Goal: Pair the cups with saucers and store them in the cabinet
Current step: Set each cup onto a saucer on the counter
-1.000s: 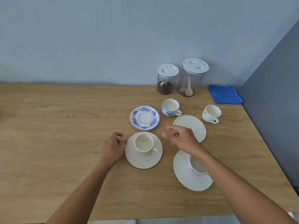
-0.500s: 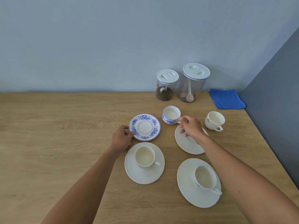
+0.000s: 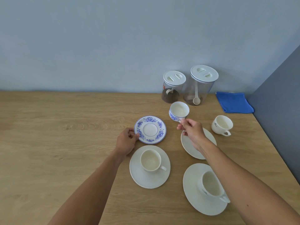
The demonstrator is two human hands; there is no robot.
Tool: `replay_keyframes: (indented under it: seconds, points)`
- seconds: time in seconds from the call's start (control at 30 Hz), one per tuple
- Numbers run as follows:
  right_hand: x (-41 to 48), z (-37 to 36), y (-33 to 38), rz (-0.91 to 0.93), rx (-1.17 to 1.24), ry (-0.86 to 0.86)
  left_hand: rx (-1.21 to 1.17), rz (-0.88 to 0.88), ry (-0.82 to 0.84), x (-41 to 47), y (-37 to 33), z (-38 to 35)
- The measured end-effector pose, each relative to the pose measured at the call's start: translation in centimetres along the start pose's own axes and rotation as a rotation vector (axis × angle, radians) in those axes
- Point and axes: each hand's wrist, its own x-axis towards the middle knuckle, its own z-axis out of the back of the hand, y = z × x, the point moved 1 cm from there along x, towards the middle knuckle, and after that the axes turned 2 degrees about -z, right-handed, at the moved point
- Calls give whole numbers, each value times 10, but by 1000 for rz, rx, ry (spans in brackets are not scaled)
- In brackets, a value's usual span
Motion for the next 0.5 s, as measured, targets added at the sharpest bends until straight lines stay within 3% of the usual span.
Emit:
replay_keyframes:
  seconds: [0.27, 0.5]
  points:
    - [-22, -50, 2, 54, -40, 220, -27, 11, 13, 2, 2, -1]
    - [-26, -72, -11, 42, -135, 274, -16, -4, 8, 5, 6, -1]
